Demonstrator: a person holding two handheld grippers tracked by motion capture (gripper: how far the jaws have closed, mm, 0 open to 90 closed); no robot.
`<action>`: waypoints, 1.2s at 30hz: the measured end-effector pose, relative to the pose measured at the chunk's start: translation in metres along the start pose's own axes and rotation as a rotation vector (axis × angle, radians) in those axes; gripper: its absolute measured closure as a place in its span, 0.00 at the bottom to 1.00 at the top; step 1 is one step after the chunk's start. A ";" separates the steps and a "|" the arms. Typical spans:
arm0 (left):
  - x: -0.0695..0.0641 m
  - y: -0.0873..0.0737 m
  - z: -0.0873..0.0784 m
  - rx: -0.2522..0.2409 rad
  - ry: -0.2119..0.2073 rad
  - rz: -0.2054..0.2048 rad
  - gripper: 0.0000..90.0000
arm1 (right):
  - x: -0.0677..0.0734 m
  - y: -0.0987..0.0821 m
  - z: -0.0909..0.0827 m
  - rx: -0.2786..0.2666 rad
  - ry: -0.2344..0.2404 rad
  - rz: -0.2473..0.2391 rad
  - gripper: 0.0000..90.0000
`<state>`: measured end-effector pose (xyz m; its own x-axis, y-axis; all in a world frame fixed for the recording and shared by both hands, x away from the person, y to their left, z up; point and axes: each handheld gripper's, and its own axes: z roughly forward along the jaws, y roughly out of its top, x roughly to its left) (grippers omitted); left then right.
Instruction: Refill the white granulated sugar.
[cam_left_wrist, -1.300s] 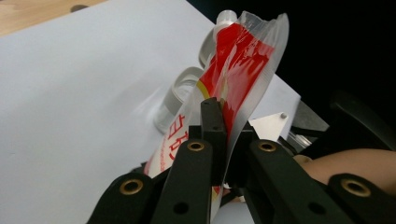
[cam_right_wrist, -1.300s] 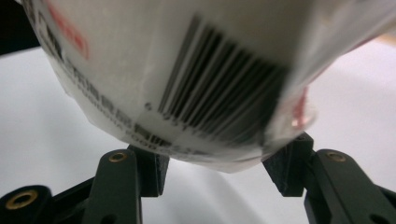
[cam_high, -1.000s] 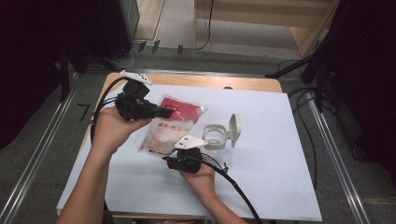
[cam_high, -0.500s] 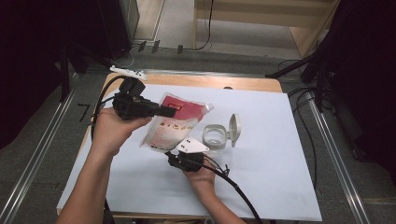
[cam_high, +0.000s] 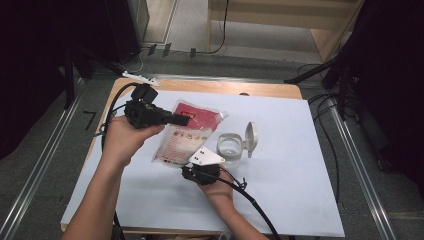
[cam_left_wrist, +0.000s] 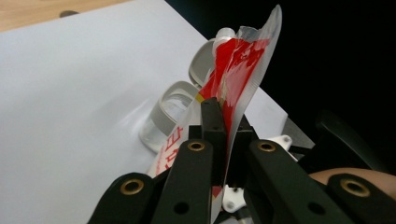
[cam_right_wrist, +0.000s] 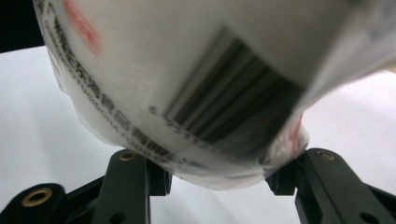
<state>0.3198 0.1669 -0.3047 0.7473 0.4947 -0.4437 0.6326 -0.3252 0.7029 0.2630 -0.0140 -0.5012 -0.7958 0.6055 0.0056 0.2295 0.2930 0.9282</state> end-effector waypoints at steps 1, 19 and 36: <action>-0.002 0.000 0.001 -0.006 0.015 0.010 1.00 | 0.001 0.001 -0.001 0.003 0.009 -0.005 0.59; 0.005 -0.004 0.026 0.034 0.054 0.025 0.99 | 0.010 0.018 -0.014 0.040 0.173 0.058 0.59; -0.006 -0.003 0.048 0.090 0.067 0.027 1.00 | 0.026 0.023 -0.018 0.103 0.184 0.002 0.63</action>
<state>0.3233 0.1264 -0.3310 0.7509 0.5368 -0.3846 0.6303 -0.4089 0.6599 0.2376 -0.0049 -0.4729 -0.8820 0.4637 0.0837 0.2797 0.3723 0.8850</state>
